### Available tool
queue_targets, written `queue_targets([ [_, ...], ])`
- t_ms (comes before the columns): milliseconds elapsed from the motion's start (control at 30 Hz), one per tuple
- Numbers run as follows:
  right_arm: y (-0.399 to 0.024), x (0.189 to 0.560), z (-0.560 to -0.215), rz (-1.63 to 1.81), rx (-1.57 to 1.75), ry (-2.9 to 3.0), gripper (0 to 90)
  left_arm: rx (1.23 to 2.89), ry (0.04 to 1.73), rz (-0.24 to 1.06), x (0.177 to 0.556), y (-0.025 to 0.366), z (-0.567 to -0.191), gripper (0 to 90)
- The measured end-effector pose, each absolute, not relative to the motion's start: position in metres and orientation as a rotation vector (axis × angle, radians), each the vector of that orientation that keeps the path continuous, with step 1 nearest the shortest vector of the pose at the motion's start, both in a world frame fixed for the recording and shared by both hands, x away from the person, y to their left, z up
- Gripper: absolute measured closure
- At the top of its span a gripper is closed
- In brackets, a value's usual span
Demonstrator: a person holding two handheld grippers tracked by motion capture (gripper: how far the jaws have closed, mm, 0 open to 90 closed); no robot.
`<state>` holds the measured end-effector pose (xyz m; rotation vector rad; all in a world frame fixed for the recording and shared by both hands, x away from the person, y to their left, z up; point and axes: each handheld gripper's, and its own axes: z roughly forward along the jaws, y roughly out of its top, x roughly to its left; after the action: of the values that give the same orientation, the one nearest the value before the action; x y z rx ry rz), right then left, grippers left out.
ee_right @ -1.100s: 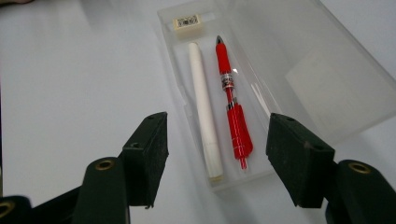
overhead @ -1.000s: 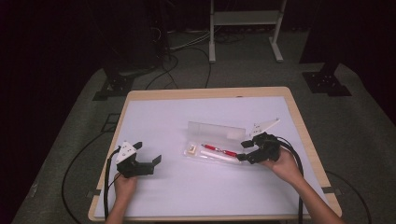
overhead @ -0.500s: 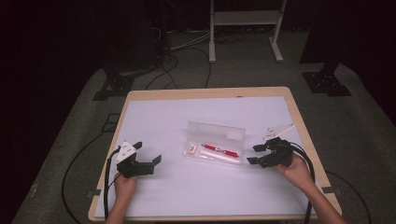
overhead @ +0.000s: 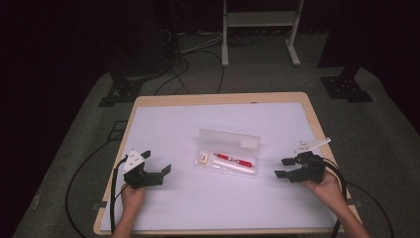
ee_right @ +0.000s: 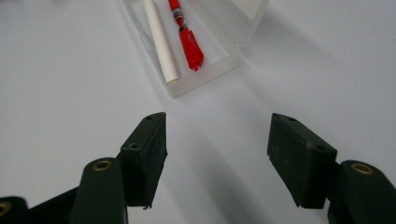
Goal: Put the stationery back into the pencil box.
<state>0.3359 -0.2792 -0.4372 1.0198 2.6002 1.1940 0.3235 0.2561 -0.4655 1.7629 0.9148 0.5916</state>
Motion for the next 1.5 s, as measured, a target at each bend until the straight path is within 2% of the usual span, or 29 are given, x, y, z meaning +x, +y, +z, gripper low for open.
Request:
queue_targets([
  [1033, -0.322, 0.31, -0.458, 1.245, 1.15, 2.489, 35.0, 1.765, 0.919, 0.593, 0.324, 0.256, -0.465, 0.0],
  [1333, -0.322, 0.287, -0.472, 1.345, 1.16, 2.344, 32.6, 1.764, 0.926, 0.593, 0.324, 0.256, -0.466, 0.0],
  [1500, -0.324, 0.279, -0.468, 1.351, 1.156, 2.311, 30.7, 1.766, 0.918, 0.594, 0.323, 0.256, -0.465, 0.0],
])
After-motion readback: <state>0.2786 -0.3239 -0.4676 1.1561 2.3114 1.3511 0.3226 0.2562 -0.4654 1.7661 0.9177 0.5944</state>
